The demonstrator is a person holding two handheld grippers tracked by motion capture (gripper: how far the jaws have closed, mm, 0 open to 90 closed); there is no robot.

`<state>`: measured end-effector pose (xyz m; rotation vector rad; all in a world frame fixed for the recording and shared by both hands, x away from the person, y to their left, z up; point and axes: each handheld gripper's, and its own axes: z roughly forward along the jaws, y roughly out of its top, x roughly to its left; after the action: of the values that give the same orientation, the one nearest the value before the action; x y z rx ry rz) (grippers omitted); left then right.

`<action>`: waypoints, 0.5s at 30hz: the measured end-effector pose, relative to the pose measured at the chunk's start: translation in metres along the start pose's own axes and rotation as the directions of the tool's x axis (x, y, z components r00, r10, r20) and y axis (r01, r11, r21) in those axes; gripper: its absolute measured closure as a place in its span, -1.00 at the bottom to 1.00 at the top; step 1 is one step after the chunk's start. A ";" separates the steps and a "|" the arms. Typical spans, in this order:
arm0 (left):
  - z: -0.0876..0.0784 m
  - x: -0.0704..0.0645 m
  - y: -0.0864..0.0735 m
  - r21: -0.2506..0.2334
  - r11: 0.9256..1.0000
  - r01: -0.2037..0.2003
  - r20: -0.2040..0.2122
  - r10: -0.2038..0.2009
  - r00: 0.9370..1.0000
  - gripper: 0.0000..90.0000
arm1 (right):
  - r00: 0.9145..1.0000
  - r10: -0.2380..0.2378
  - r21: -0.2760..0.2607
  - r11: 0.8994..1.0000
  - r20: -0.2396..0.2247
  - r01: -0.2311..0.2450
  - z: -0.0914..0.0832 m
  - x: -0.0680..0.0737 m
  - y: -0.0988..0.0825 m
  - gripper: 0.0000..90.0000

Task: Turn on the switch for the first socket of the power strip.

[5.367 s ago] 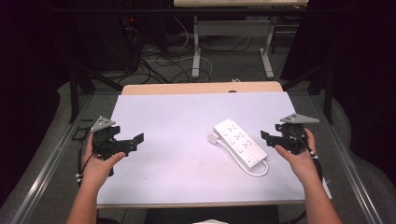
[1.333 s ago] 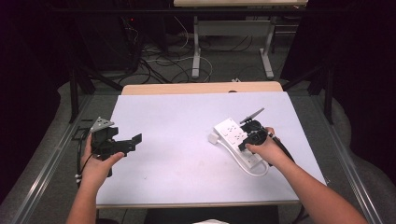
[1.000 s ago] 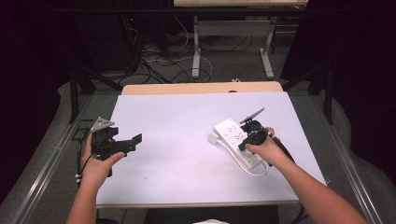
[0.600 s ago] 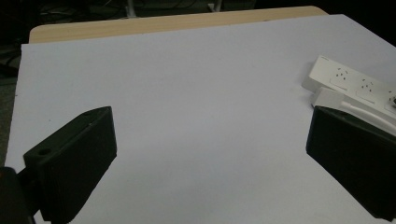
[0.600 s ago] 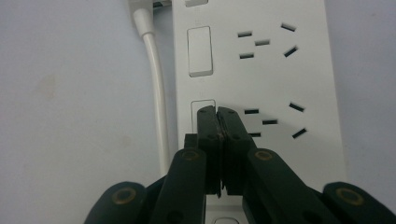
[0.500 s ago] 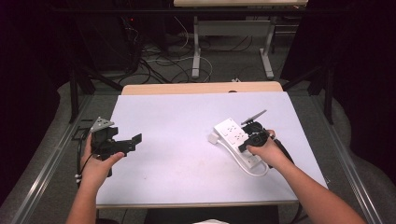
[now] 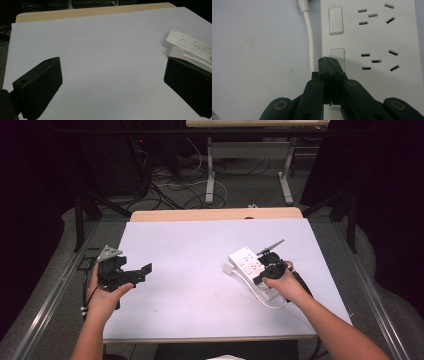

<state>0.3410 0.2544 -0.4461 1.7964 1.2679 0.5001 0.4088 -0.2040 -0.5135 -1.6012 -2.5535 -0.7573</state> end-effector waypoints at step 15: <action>-0.002 0.003 0.001 -0.008 1.000 0.000 -0.006 0.000 1.000 -0.96 | 1.000 0.008 0.013 1.000 -0.005 -0.008 -0.001 0.001 0.000 0.97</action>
<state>0.3409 0.2575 -0.4447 1.7894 1.2682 0.5098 0.4086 -0.2038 -0.5121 -1.6027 -2.5410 -0.7415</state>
